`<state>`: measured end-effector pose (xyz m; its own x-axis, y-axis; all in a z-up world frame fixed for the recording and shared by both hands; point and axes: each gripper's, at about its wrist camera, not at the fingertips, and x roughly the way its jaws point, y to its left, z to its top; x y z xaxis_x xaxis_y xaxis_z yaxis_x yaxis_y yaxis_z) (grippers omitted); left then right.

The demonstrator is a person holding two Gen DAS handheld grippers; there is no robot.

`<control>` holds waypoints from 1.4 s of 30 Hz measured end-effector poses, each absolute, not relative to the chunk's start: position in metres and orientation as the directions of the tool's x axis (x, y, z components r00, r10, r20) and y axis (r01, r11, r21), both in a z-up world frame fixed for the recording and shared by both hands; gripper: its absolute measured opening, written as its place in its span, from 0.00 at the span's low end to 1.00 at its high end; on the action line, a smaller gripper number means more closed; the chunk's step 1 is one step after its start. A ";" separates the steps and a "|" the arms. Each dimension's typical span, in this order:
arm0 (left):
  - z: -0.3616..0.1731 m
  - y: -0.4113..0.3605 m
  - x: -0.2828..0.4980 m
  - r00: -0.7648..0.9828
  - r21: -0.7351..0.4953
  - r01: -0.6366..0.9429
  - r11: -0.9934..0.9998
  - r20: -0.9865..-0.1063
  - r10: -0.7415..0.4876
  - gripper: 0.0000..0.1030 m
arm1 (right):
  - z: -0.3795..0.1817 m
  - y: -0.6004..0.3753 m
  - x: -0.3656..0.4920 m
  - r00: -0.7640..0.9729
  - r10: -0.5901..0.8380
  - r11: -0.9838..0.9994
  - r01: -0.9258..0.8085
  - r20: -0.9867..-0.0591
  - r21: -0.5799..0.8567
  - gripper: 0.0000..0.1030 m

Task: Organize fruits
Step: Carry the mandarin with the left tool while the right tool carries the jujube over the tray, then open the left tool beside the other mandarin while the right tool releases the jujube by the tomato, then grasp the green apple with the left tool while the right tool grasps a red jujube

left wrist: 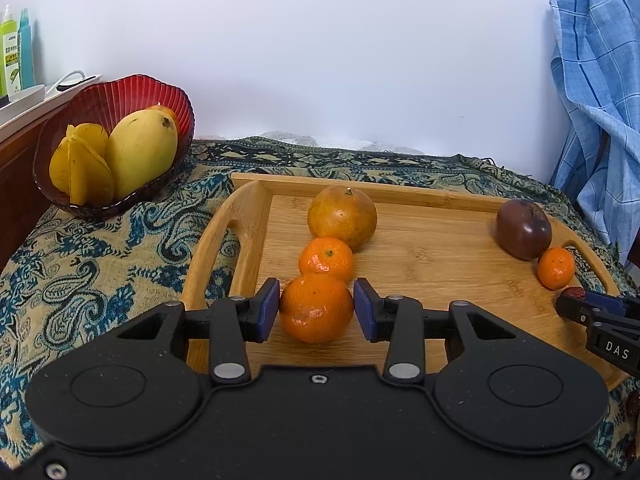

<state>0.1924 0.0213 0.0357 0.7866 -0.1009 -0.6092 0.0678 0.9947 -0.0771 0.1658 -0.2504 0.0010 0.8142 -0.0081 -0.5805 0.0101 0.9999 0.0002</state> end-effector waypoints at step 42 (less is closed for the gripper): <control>0.065 0.020 0.044 0.899 -0.022 0.159 0.987 -0.411 -0.154 0.89 | 0.025 -0.241 0.058 0.892 0.051 0.998 -0.055 -0.449 0.004 0.86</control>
<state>0.0443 0.0196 0.0650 0.8985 -0.1542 -0.4110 0.1594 0.9870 -0.0218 0.0580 -0.2408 0.0252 0.8922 0.0506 -0.4487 -0.0548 0.9985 0.0036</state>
